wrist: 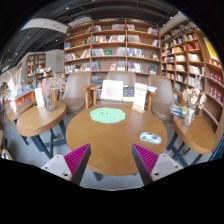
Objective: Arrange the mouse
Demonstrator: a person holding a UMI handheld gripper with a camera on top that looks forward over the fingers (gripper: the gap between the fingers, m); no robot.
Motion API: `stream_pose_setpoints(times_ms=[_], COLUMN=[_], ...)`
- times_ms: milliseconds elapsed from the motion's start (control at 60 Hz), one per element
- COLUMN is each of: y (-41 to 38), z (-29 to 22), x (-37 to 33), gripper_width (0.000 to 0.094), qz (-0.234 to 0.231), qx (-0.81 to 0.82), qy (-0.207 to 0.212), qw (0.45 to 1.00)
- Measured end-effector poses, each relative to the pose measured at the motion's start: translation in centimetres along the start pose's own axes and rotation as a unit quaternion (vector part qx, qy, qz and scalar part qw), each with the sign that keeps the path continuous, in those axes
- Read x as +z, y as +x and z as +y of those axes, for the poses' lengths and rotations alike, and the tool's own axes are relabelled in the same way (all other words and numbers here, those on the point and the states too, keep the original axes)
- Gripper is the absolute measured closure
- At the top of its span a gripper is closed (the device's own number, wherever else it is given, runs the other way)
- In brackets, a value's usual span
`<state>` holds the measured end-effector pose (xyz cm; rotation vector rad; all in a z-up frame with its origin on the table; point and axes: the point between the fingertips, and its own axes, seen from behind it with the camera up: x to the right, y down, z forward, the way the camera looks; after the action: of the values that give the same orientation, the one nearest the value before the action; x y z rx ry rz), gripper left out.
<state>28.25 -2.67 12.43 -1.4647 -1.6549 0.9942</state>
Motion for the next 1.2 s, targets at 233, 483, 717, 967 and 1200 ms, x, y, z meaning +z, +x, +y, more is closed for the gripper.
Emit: stream_pose_setpoints(times_ms=[233, 483, 717, 967, 1200], y=[10.2, 19.6, 22.1, 23.0, 23.1], z=[1.5, 4.2, 5.7, 5.9, 6.5], x=[2.3, 4.1, 8.0, 13.1, 17.1], gripper_width=[0.0078, 0.0080, 0.0083, 0.0078, 0.0081], qz=[0.067, 0.121, 0.116, 0.101, 0.093], qx=[0.010, 0.042, 0.059, 0.058, 0.047], qy=[-0.015, -0.035, -0.041, -0.046, -0.065], qw=[0.998, 0.991, 0.991, 0.992, 0.992])
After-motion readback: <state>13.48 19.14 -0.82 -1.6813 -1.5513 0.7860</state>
